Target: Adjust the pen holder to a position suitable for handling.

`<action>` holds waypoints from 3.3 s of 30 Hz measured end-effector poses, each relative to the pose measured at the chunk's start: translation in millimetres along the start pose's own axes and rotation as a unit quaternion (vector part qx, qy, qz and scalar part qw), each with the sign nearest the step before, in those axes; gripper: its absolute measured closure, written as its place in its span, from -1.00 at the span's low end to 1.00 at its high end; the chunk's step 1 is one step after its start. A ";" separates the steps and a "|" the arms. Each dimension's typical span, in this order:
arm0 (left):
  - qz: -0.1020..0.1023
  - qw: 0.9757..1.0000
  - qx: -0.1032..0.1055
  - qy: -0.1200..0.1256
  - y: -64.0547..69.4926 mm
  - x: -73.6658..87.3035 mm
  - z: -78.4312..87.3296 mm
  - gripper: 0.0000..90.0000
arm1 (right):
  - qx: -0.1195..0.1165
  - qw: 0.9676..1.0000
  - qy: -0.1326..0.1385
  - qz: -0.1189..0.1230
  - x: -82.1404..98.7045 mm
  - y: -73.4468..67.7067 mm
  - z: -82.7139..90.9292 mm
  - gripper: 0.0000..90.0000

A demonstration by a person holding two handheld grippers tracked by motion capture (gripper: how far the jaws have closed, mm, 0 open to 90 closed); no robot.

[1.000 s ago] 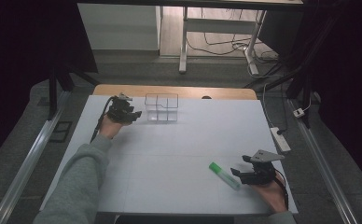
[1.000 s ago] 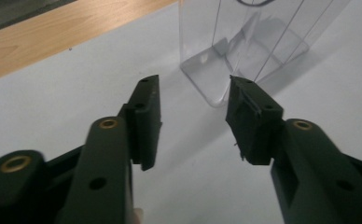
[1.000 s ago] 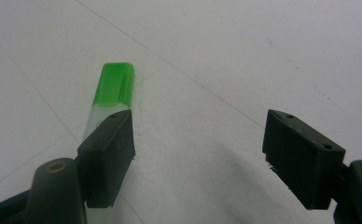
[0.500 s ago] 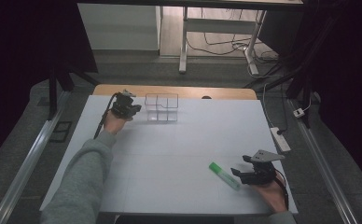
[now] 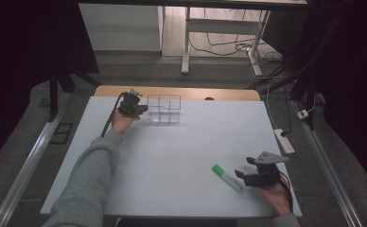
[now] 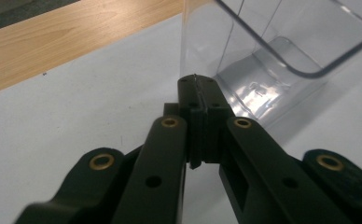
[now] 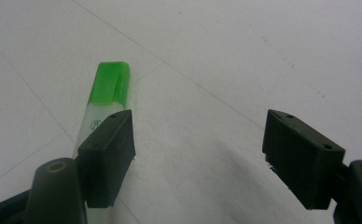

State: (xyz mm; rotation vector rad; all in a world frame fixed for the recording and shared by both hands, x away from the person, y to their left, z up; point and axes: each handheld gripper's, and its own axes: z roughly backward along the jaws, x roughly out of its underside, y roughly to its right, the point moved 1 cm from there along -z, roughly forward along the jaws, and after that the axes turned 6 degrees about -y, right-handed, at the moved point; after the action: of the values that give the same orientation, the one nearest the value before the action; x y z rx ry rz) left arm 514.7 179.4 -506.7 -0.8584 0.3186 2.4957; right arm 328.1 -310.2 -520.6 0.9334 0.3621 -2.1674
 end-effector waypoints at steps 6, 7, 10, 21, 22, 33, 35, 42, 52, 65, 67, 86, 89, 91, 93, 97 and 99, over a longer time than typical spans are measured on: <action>0.004 1.000 0.002 -0.001 -1.2 -0.9 -1.9 0.99 | 0.000 1.000 0.000 0.000 0.1 0.2 -0.4 -0.45; 0.004 1.000 0.003 -0.002 -1.4 -1.1 -1.9 0.99 | 0.000 1.000 0.000 0.000 0.1 0.3 -0.4 -0.45; 0.007 1.000 0.003 -0.003 -1.7 -1.7 -1.8 0.99 | 0.000 1.000 -0.001 0.001 0.0 0.5 -0.5 -0.45; -0.001 1.000 0.011 -0.004 7.0 -7.1 -5.7 0.99 | 0.000 1.000 -0.005 0.004 -0.3 0.6 -0.5 -0.45; -0.003 1.000 0.012 -0.004 8.4 -8.1 -6.1 0.99 | 0.000 1.000 -0.004 0.004 -0.3 0.6 -0.5 -0.45; -0.014 1.000 0.019 -0.003 23.9 -18.1 -12.7 0.99 | -0.001 1.000 -0.004 0.003 -0.1 0.7 -0.9 -0.44; -0.016 1.000 0.021 -0.003 26.5 -19.6 -13.8 0.99 | -0.001 1.000 -0.004 0.003 -0.1 0.7 -1.0 -0.44; -0.019 0.999 0.027 -0.003 34.8 -23.6 -17.0 0.98 | -0.001 1.000 -0.006 0.003 0.0 0.8 -1.5 -0.44; -0.024 0.999 0.035 0.002 49.1 -31.9 -24.7 0.98 | -0.001 1.000 -0.006 0.003 0.2 1.0 -1.4 -0.44; -0.032 0.999 0.043 0.006 58.0 -37.0 -26.8 0.98 | 0.000 1.000 -0.006 0.003 0.2 0.9 -1.3 -0.44; -0.034 0.999 0.042 0.008 57.2 -37.1 -24.8 0.98 | 0.000 1.000 -0.006 0.003 0.2 0.9 -1.1 -0.44; -0.058 0.997 0.040 0.019 45.9 13.5 32.9 0.98 | 0.002 1.000 -0.003 0.002 -0.5 0.6 0.5 -0.44; -0.067 0.997 0.034 0.021 46.8 27.8 44.5 0.98 | 0.004 1.000 -0.005 0.003 -0.6 0.5 0.5 -0.43; -0.069 0.997 0.032 0.023 46.6 37.5 52.0 0.98 | 0.002 1.000 -0.005 0.003 -0.7 0.5 0.6 -0.43; -0.064 0.997 0.036 0.024 46.0 47.2 58.1 0.98 | 0.006 1.000 -0.004 0.002 -0.8 0.2 1.1 -0.43; -0.065 0.997 0.033 0.022 45.7 65.3 68.6 0.98 | 0.006 1.000 -0.004 0.002 -1.0 0.2 1.4 -0.43; -0.064 0.997 0.033 0.023 45.9 73.4 73.8 0.98 | 0.007 1.000 -0.005 0.002 -0.9 0.2 1.1 -0.43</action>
State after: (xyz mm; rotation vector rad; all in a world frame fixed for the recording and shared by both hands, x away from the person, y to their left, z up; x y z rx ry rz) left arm 402.7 193.4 -492.7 -0.8832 0.3495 2.3377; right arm 328.0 -310.5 -519.1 0.9293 0.3410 -2.1732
